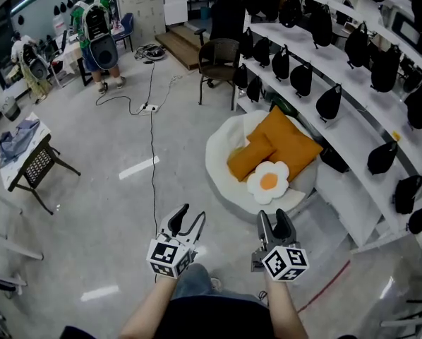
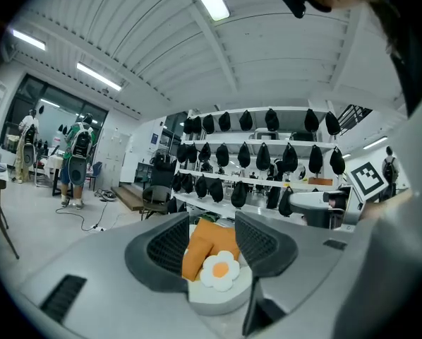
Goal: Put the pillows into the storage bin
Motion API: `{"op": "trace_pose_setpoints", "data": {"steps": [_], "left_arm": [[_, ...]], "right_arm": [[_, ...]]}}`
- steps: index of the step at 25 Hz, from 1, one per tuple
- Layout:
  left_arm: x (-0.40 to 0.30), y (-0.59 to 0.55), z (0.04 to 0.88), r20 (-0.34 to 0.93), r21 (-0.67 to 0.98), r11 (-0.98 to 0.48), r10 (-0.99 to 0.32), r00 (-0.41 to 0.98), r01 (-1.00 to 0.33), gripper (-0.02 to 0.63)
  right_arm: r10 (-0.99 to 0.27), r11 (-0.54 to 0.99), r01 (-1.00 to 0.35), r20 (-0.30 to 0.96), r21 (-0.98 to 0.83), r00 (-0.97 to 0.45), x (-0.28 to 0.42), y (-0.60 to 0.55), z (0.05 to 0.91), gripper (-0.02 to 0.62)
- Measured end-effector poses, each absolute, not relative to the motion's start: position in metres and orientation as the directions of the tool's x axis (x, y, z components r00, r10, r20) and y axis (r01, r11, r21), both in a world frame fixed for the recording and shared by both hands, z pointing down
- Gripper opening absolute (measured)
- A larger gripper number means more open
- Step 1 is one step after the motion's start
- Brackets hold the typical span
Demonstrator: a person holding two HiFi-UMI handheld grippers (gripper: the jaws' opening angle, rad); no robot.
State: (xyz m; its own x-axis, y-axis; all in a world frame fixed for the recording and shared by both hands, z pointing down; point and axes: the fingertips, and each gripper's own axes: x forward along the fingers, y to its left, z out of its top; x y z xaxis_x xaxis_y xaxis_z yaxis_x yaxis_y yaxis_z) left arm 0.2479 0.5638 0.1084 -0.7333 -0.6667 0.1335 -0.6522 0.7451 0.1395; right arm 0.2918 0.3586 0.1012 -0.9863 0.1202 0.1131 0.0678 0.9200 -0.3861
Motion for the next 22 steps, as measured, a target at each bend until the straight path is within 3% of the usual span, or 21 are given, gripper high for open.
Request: {"op": "trace_pose_setpoints", "data": {"steps": [12, 22], "left_arm": [[0.187, 0.535, 0.109, 0.104, 0.13, 0.733, -0.68, -0.726, -0.668, 0.196], [0.055, 0.516, 0.129, 0.118, 0.168, 0.726, -0.687, -0.717, -0.667, 0.196]], "right_arm": [[0.07, 0.923, 0.031, 0.086, -0.384, -0.994, 0.24, 0.315, 0.1, 0.247], [0.009, 0.924, -0.04, 0.126, -0.379, -0.992, 0.118, 0.281, 0.118, 0.247]]}}
